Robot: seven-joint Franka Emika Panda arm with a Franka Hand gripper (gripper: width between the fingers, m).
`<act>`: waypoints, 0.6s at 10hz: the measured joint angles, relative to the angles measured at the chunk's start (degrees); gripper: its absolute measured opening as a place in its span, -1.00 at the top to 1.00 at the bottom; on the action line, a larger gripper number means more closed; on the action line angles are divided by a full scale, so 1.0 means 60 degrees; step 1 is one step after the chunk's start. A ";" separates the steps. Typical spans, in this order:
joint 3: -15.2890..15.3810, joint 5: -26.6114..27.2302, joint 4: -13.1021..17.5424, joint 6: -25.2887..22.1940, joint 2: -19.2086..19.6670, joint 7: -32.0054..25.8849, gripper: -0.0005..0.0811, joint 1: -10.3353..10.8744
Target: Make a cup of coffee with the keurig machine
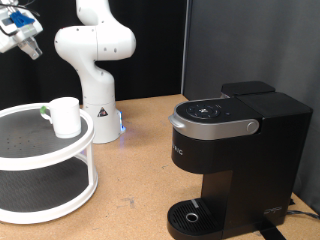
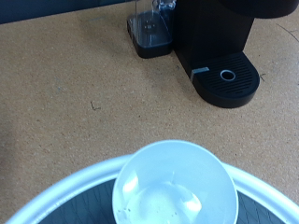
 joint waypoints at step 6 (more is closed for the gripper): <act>-0.0553 -0.0144 -0.0927 0.1618 0.0302 -0.0252 0.46 0.0032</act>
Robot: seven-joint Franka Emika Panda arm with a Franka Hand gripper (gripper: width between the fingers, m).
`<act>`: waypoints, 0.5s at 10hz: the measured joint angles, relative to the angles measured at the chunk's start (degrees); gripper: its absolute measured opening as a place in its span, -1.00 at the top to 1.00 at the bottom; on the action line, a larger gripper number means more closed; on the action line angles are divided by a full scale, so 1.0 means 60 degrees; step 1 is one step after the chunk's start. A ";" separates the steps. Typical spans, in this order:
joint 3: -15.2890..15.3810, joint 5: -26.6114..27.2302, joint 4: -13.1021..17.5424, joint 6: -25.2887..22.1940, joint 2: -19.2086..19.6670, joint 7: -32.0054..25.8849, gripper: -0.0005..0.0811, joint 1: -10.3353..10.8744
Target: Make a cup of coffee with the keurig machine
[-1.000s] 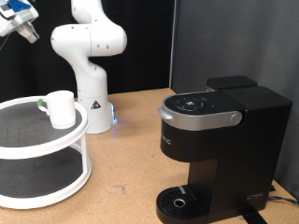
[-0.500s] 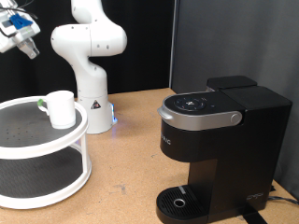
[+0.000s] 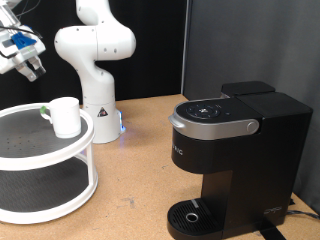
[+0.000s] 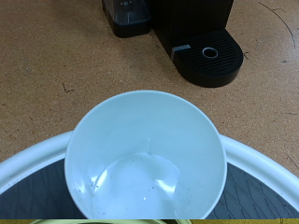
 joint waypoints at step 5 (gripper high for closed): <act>-0.0364 0.0511 -0.0478 0.1097 0.0056 -0.0007 -0.81 0.0349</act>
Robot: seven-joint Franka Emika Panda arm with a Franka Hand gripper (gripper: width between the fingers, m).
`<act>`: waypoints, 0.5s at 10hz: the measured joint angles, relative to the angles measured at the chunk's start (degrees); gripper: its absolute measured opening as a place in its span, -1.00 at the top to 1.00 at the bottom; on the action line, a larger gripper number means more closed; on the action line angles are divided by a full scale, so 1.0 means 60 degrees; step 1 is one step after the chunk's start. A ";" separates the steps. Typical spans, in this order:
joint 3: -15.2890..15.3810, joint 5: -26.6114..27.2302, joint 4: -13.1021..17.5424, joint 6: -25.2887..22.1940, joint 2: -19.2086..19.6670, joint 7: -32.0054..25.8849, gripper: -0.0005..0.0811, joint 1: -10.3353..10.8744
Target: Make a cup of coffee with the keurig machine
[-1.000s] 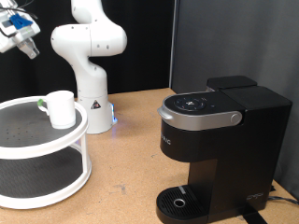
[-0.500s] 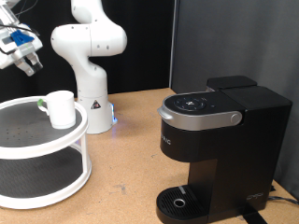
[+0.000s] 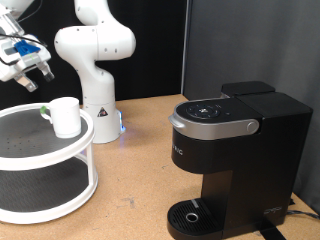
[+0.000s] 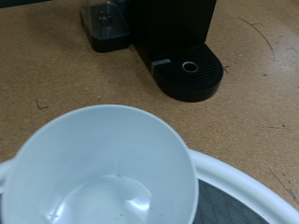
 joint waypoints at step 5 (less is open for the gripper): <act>0.0000 -0.0166 -0.0568 0.0862 0.0557 0.0082 -0.98 -0.0012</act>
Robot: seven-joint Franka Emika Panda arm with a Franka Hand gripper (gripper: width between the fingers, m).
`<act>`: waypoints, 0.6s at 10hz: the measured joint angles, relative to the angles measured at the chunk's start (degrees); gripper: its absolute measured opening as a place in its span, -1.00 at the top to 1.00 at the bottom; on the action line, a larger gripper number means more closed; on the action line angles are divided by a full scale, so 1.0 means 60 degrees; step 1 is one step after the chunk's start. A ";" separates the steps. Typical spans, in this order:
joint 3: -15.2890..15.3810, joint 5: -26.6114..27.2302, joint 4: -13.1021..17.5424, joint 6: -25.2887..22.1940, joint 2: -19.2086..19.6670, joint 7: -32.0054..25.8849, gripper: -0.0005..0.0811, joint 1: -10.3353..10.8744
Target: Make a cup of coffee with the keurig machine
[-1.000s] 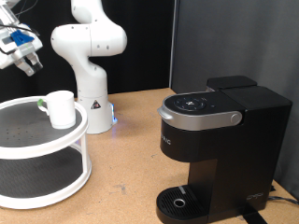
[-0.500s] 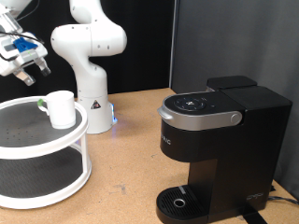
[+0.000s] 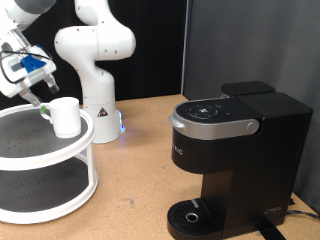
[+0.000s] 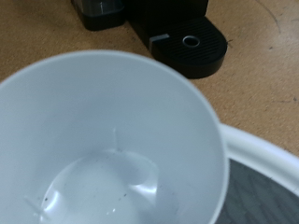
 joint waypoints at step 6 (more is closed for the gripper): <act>-0.0503 -0.0373 -0.0215 0.0106 0.0307 -0.0632 -0.98 -0.0133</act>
